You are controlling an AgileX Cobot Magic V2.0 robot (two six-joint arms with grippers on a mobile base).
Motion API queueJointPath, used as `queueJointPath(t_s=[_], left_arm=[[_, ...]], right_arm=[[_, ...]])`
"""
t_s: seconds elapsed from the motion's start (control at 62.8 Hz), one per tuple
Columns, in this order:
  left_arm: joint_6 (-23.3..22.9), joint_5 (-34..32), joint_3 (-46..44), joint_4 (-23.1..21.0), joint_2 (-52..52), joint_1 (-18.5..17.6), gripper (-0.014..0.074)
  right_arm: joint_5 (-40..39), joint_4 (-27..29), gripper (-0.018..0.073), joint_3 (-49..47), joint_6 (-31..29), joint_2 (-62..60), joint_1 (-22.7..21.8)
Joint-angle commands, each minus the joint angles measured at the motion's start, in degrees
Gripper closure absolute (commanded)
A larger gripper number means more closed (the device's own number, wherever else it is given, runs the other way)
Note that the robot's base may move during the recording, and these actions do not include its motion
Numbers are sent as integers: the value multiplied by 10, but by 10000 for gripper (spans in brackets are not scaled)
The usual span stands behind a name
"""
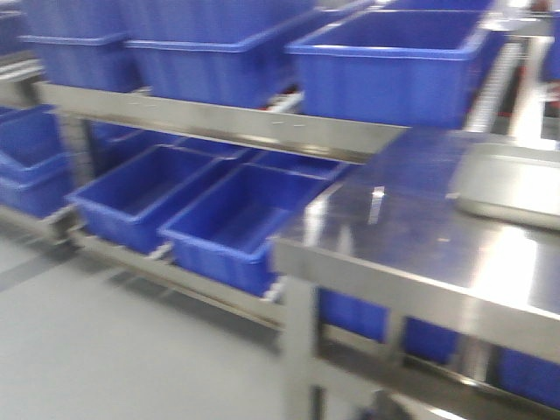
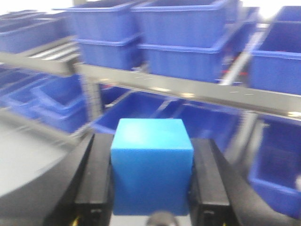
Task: Sort and place red and blue blocks on shelf
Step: 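Drive the base away from the counter across the floor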
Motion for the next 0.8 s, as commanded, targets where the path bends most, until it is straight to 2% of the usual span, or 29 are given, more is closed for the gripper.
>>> queueJointPath(t_s=[0.0, 0.78], left_arm=[[-1, -49, -21, -2, 4, -1, 472], [-1, -49, -21, -2, 4, -1, 472]], right_arm=[[-48, -3, 503, -15, -1, 4, -4], [-48, -3, 503, -15, -1, 4, -4]])
